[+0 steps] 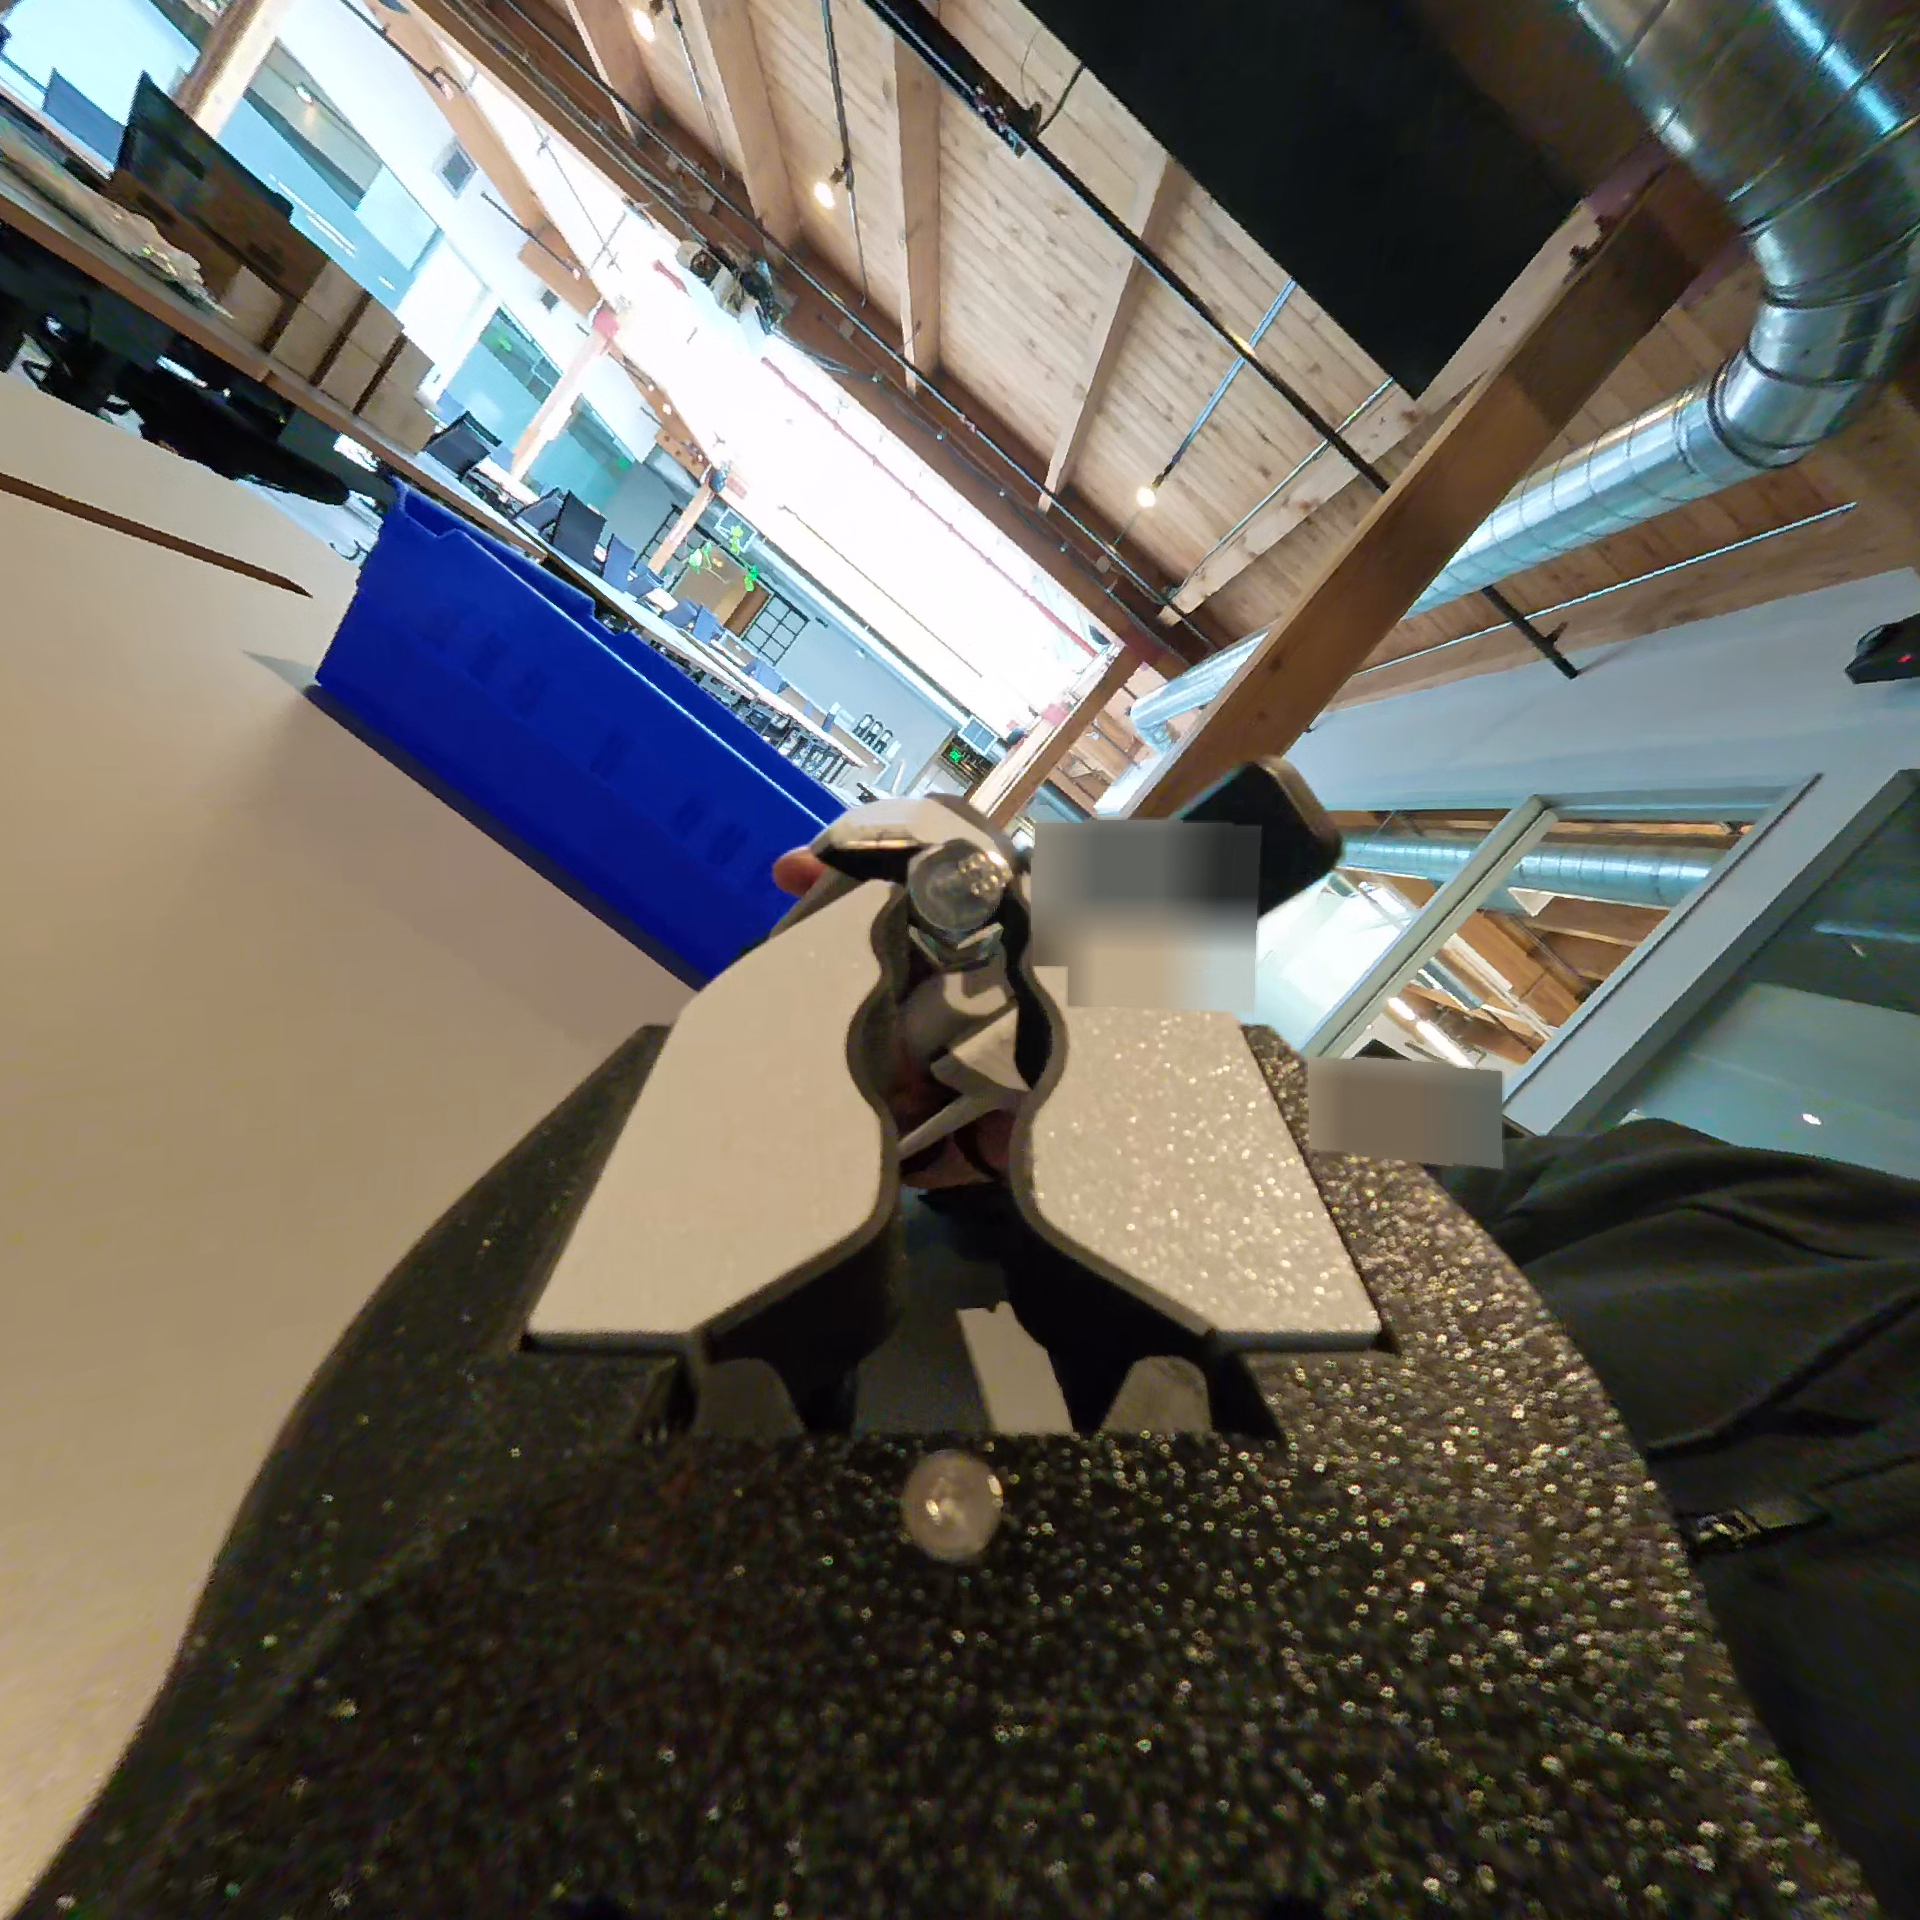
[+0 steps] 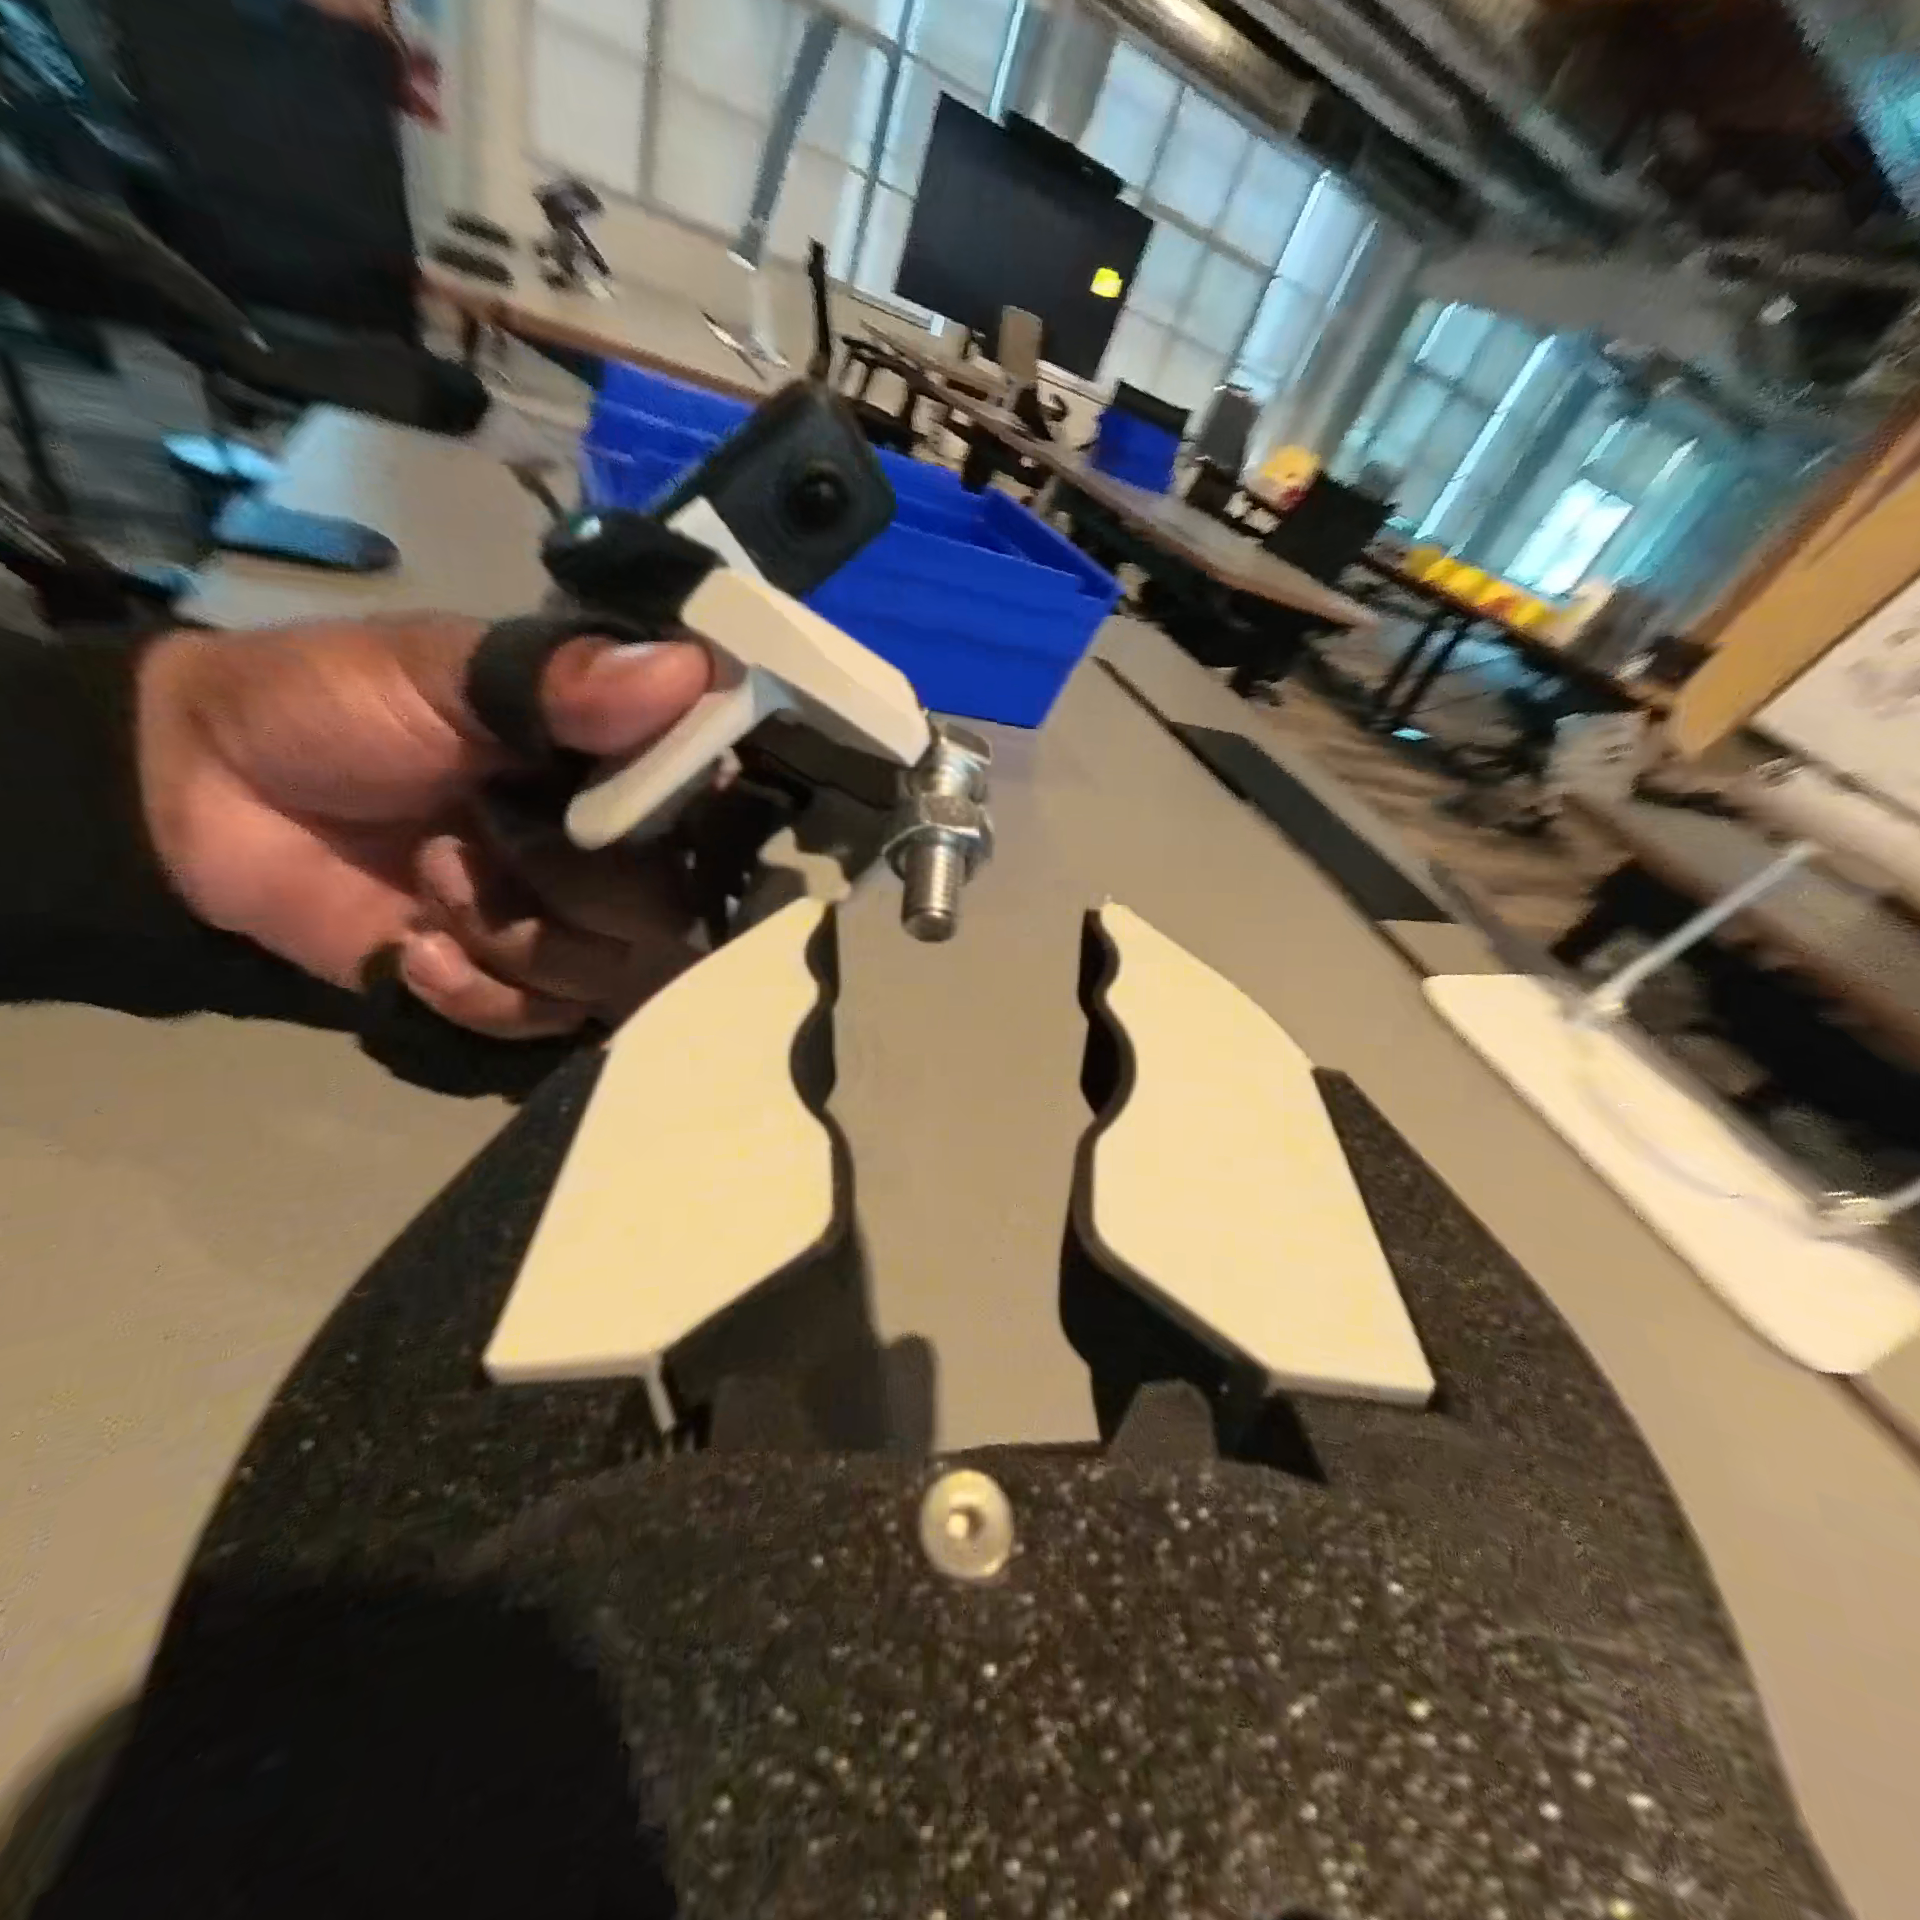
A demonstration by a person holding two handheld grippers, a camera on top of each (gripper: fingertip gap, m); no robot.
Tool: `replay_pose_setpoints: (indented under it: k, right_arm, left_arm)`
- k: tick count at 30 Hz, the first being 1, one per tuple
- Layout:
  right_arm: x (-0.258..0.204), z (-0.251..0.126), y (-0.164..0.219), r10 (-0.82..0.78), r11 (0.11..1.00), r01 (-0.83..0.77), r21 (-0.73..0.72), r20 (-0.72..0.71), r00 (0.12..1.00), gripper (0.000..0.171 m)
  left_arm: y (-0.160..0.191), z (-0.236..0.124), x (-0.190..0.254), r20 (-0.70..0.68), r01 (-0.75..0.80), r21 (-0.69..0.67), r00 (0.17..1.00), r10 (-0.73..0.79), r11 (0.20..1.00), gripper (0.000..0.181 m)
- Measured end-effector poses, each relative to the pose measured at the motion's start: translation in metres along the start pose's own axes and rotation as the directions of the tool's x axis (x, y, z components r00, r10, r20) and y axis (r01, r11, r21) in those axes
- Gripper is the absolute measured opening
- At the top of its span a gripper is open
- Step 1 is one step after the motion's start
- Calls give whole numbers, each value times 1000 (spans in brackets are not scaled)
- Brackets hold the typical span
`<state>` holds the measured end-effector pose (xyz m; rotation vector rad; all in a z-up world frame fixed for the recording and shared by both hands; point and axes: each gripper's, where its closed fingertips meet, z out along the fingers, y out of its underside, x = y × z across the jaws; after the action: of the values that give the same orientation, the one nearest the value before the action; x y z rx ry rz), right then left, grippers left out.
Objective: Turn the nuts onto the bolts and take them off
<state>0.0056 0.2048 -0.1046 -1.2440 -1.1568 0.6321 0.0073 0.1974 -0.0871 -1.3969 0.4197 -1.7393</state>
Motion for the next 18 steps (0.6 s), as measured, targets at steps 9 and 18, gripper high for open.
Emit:
replay_pose_setpoints:
  k: [9,18]
  right_arm:
    - [-3,-2,-3,-250,968,247,-43,-107,962,17]
    - [-12,-5,-5,489,855,-519,-6,346,801,18]
  left_arm:
    - [7,3,-4,39,-21,-53,999,23,998,16]
    - [10,5,-3,45,-48,-79,998,52,996,17]
